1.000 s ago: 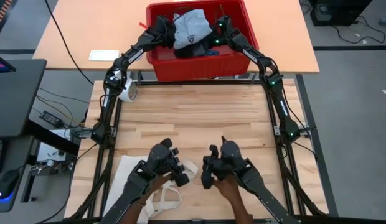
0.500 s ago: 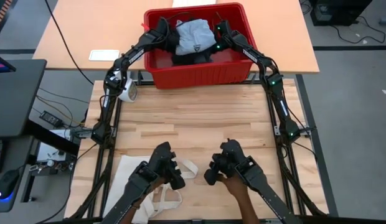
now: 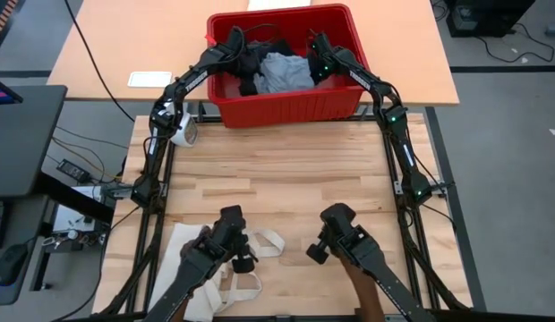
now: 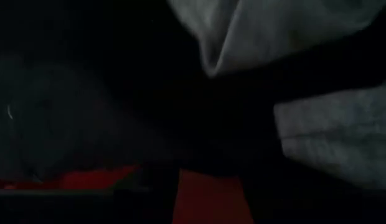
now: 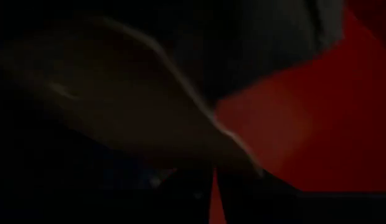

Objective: Fold Laundry from Bin
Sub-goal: Put clothes including shirts, short and pants, then return to Home Position

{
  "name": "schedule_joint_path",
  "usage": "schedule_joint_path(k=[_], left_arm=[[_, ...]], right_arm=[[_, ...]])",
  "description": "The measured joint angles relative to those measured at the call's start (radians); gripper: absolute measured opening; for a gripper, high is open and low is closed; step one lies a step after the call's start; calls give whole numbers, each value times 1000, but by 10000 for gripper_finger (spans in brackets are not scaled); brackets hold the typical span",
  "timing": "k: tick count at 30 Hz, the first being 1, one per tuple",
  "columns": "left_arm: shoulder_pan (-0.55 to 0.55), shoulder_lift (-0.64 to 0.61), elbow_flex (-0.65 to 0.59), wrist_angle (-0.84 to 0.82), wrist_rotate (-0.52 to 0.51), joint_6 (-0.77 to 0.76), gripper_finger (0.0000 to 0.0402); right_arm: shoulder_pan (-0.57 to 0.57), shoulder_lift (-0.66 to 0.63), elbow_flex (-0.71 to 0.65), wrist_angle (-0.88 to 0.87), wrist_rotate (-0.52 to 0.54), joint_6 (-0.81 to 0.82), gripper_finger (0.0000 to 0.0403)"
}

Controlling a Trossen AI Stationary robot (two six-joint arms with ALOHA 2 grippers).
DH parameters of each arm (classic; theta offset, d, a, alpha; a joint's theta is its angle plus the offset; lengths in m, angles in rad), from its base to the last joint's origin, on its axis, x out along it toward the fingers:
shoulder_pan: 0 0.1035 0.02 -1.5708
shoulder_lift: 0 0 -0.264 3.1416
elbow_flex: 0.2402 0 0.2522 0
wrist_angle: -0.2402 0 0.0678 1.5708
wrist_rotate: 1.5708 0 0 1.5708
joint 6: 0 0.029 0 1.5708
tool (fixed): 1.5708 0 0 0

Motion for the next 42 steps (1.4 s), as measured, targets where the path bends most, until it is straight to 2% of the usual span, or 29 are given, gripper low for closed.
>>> schedule_joint_path(k=[5,9,11,14,15,18,21,23,25,26,28,30,32,34,38,42], left_arm=[[9,0,0,-3,-17,24,165],[8,-3,0,-13,-57,-5,204],[2,-10,0,1,-130,-46,234],[-14,-33,0,6,-306,-52,273],[-16,-44,0,0,-331,-50,281],[-13,-90,0,3,-330,-64,289],[-4,-138,0,5,-320,-120,290],[9,-169,0,6,-223,-177,290],[23,-204,0,17,-59,-232,289],[27,-222,0,26,18,-244,286],[23,-256,0,43,101,-256,275],[2,-284,0,45,119,-253,258],[-25,-312,-1,34,121,-248,236],[-53,-352,-16,34,120,-243,212],[-112,-451,-76,78,97,-242,162],[-179,-575,-243,143,91,-246,122]], right_arm=[[-1,-4,0,-61,139,0,34],[-2,-19,0,-117,174,-16,39],[-4,-35,0,-125,183,-17,47],[-9,-77,0,-134,229,7,64],[-12,-97,0,-134,240,10,68],[-20,-151,1,-133,291,27,74],[-27,-190,2,-143,412,27,73],[-28,-210,2,-141,541,25,69],[-30,-238,2,-141,587,31,64],[-32,-257,1,-148,538,37,62],[-43,-304,1,-140,313,54,58],[-45,-352,1,-117,70,69,54],[-42,-398,1,-112,-80,71,48],[-27,-449,1,-115,-139,60,39],[21,-556,1,-131,-150,48,18],[80,-649,1,-204,-202,29,7]])
